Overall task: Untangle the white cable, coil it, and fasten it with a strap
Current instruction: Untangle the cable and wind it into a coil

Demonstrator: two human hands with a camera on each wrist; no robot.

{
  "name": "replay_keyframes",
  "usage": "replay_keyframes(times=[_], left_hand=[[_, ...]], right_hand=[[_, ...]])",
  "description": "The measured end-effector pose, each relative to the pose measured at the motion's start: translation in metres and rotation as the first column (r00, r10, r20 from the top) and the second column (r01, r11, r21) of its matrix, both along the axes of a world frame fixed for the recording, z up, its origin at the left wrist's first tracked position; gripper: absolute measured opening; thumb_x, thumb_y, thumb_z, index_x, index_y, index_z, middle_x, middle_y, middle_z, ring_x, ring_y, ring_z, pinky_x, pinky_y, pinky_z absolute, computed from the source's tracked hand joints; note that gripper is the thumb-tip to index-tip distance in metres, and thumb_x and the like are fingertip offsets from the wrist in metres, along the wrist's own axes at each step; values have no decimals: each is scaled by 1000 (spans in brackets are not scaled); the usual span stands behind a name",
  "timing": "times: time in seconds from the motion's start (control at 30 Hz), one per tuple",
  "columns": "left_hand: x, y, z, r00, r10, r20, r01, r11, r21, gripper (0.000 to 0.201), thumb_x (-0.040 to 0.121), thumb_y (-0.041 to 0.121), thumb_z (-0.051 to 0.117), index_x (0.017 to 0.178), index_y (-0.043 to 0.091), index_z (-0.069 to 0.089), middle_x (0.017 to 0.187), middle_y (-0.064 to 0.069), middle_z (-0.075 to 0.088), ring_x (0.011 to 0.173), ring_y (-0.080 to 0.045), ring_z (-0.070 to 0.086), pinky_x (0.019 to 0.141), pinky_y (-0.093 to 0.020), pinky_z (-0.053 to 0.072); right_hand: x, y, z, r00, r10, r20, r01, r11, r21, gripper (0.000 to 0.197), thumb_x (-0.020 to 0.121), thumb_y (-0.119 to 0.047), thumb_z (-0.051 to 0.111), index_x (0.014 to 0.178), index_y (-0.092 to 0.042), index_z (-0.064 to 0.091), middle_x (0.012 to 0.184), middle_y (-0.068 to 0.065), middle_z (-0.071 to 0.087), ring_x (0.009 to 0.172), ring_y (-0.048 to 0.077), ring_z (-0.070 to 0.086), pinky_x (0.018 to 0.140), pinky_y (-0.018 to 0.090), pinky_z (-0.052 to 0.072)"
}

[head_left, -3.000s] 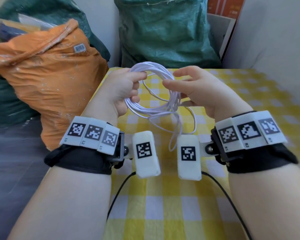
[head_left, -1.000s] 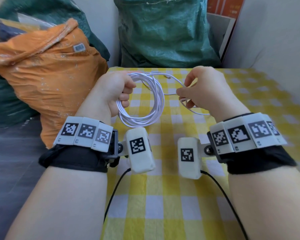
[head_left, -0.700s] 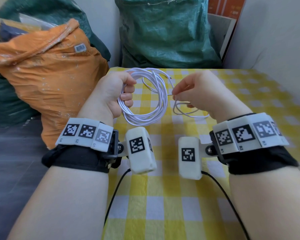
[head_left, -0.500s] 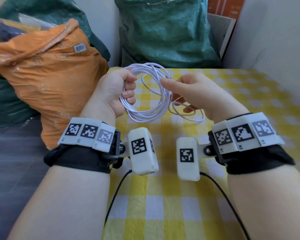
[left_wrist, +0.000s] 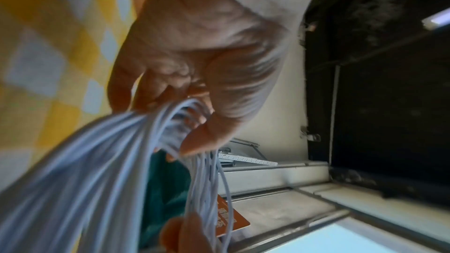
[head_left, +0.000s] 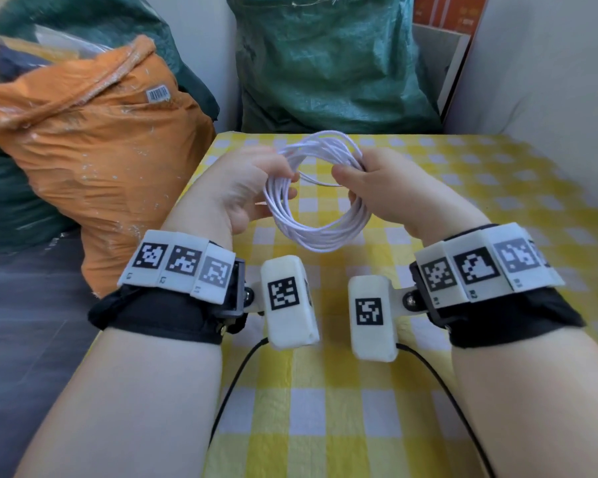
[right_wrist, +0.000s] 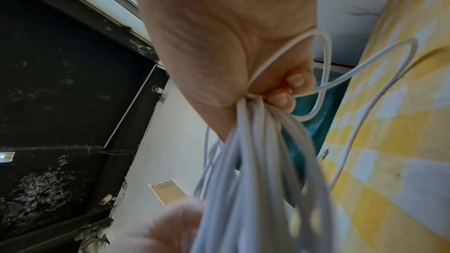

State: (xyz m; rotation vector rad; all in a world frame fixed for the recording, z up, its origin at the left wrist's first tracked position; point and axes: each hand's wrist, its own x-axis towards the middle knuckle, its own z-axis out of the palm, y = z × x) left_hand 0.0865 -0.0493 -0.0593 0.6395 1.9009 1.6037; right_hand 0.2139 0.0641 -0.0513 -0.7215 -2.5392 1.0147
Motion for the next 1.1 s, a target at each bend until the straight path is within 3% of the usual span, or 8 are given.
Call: replay_keyframes(times=[0.1,0.2,0.33,0.47,0.53,0.77,1.0,1.1], left_hand=[[1,-5,3,938,-183,-295,124,970,-208,20,75,2,65,90,14,70,83,-7,65,76,-18,60,70,-27,48],[5,-6,7,894,-312,-322,248,942,-226,45,58,9,68,102,17,70,93,-9,70,84,-19,63,81,-31,48],[7,-4,4,870,-417,-262,352,899,-262,40,64,8,58,102,0,64,71,-12,49,53,-15,45,52,-27,44],[3,-5,3,934,-283,-218,234,946,-226,7,82,0,58,85,4,63,49,2,32,39,-9,25,41,-19,23],[-2,-7,2,971,-177,-159,153,977,-151,14,85,-1,51,77,6,60,43,6,26,39,-9,19,40,-18,17],[-8,-4,-3,993,121,-11,-121,991,56,19,83,0,47,66,8,50,38,7,20,34,-9,14,40,-19,15],[-17,-8,-3,958,218,187,-249,955,163,19,85,4,44,69,12,48,37,7,21,32,-9,15,41,-19,17],[-24,-13,-4,932,227,281,-293,930,223,19,88,5,41,71,13,45,37,7,21,30,-9,15,39,-17,19]], right_hand=[[4,-1,4,992,75,106,-85,993,86,27,95,-30,50,74,-12,48,64,1,49,56,16,43,57,30,33],[4,-6,5,966,158,203,-188,973,135,31,94,-34,53,68,-17,48,61,-3,50,50,10,43,49,25,33],[3,-6,6,980,169,107,-183,974,134,19,86,-36,64,80,-20,56,66,-5,59,54,7,48,42,14,34],[4,5,6,992,0,-129,9,997,72,37,83,-52,61,89,-15,63,73,-6,62,61,7,50,54,24,37],[6,11,5,981,-58,-184,69,996,55,44,86,-54,55,85,-11,64,68,-5,60,57,7,46,55,26,36],[5,14,-3,998,-65,-13,66,993,100,6,83,-24,70,86,-22,65,67,-8,56,52,8,49,38,14,34],[8,20,-2,985,-171,37,163,972,168,14,79,-13,71,93,-18,71,81,-1,63,73,17,56,62,25,45],[9,19,-3,986,-163,21,160,981,106,11,87,-18,62,87,-18,73,77,-2,67,65,15,57,61,27,52]])
